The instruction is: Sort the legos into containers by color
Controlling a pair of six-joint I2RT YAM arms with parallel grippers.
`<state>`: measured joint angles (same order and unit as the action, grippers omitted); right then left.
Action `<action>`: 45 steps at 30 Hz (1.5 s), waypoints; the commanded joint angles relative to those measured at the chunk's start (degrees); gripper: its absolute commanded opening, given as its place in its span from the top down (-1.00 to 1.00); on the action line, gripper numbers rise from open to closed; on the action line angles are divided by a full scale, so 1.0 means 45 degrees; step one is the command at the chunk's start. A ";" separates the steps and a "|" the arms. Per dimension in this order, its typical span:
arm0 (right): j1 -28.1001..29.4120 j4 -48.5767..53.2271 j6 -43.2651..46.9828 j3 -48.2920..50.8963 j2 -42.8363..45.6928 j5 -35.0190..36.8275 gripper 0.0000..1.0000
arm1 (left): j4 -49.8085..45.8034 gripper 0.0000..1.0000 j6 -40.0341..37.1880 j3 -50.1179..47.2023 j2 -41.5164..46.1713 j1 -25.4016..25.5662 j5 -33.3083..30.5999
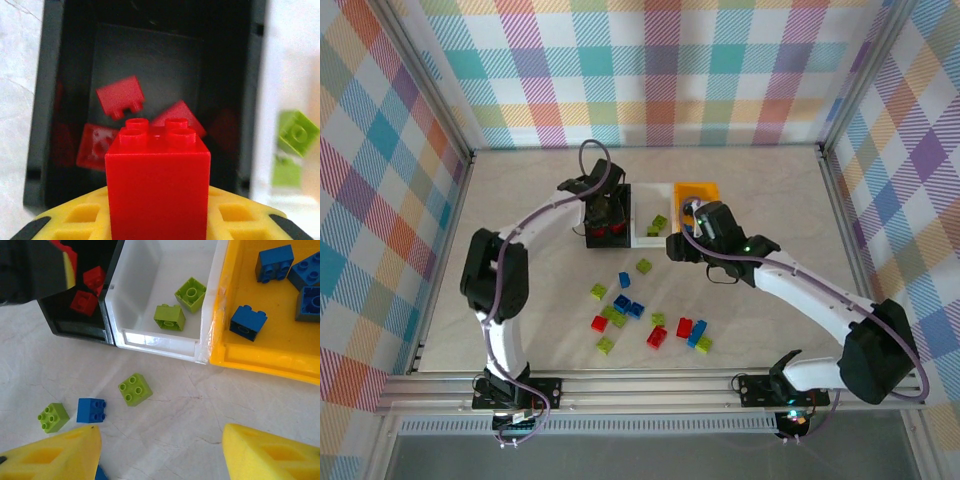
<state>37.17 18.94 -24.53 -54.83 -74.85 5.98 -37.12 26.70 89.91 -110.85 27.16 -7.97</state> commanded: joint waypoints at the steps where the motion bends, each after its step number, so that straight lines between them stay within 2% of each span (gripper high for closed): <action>1: -0.0056 -0.0030 -0.0182 0.0282 0.0419 -0.0078 -0.31 | -0.0972 0.34 -0.0344 0.1642 -0.0766 -0.0114 -0.0438; 3: -0.0056 -0.0088 -0.0241 0.0363 0.0500 -0.0078 -0.32 | -0.1386 0.21 -0.0317 0.2426 -0.1394 -0.0177 -0.0467; 7: -0.0050 -0.0028 -0.0259 0.0368 0.0635 -0.0005 -0.38 | -0.1613 -0.22 -0.0308 0.3000 -0.1596 -0.0215 -0.0379; 10: -0.0071 0.0028 -0.0302 0.0323 0.0729 0.0058 -0.41 | -0.1619 -0.36 -0.0225 0.2801 -0.1055 -0.0179 -0.0070; 15: -0.0073 -0.0001 -0.0251 0.0347 0.0751 0.0059 -0.43 | -0.0764 -0.42 -0.0098 0.0265 0.1459 0.0344 0.0726; 24: -0.0087 -0.0251 -0.0231 0.0581 0.0365 -0.0207 -0.42 | -0.0317 -0.47 0.0265 -0.7063 0.6871 0.2421 0.1637; 28: -0.0080 -0.0423 -0.0376 0.0726 0.0295 -0.0259 -0.42 | 0.0258 -0.48 0.0867 -0.9522 0.8329 0.3137 0.2514; 33: -0.0082 -0.0410 -0.0424 0.0778 0.0247 -0.0215 -0.41 | 0.0728 -0.52 0.1344 -1.1201 0.9211 0.4275 0.2381; 38: -0.0073 -0.0362 -0.0481 0.0741 0.0264 -0.0196 -0.40 | 0.1005 -0.54 0.1370 -1.1738 0.9134 0.4610 0.2295; 45: -0.0100 -0.0215 -0.0467 0.0718 0.0444 -0.0137 -0.40 | 0.1481 -0.35 0.1223 -1.1743 0.8033 0.4614 0.1803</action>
<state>37.08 18.83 -26.17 -51.62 -73.43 5.54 -32.10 32.14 37.52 -72.77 47.24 1.80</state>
